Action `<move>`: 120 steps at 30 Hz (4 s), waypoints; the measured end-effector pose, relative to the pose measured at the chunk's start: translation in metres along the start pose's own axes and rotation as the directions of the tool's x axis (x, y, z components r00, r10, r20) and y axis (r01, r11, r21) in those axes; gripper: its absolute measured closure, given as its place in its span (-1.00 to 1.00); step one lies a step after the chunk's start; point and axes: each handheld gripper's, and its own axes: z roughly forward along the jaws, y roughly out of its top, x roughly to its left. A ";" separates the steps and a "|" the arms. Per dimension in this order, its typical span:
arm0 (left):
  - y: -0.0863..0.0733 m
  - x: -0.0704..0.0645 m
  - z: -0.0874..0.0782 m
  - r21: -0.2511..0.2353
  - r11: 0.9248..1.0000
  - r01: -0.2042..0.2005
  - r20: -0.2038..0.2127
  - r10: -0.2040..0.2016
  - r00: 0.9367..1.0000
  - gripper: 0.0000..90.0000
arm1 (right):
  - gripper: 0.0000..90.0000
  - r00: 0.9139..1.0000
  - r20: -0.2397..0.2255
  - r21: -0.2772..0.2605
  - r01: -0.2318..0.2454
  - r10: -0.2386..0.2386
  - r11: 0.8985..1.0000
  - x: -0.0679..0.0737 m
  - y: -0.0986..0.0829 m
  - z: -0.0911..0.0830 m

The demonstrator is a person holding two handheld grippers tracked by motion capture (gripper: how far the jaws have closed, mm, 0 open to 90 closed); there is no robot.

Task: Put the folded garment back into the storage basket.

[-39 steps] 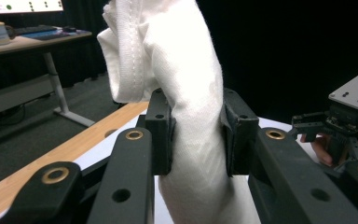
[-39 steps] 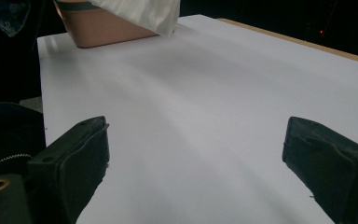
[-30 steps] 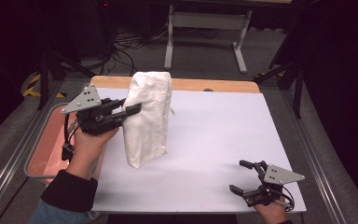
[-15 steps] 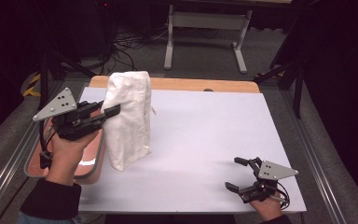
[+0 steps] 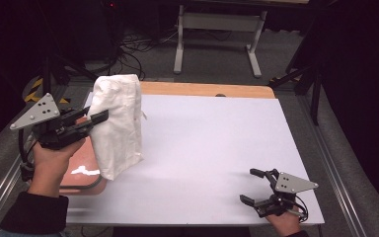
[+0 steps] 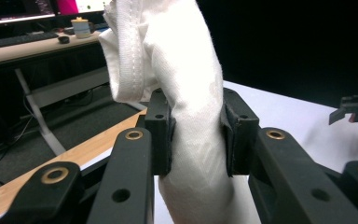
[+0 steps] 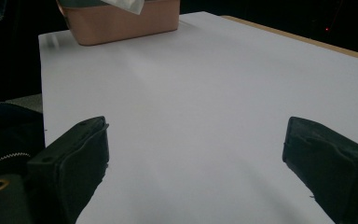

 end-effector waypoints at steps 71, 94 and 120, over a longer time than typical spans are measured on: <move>-0.026 0.054 -0.082 0.083 0.996 0.014 -0.136 -0.003 0.991 0.54 | -0.83 1.000 -0.009 0.019 -0.011 0.011 1.000 0.004 -0.003 0.004; -0.056 0.062 -0.054 0.124 0.992 0.007 -0.101 0.005 0.995 0.54 | -0.83 1.000 -0.011 0.020 -0.010 0.010 1.000 0.004 -0.003 0.004; -0.082 0.063 -0.045 0.191 0.979 0.077 -0.043 -0.070 0.997 0.53 | -0.83 1.000 -0.013 0.021 -0.003 0.004 1.000 0.004 -0.002 0.004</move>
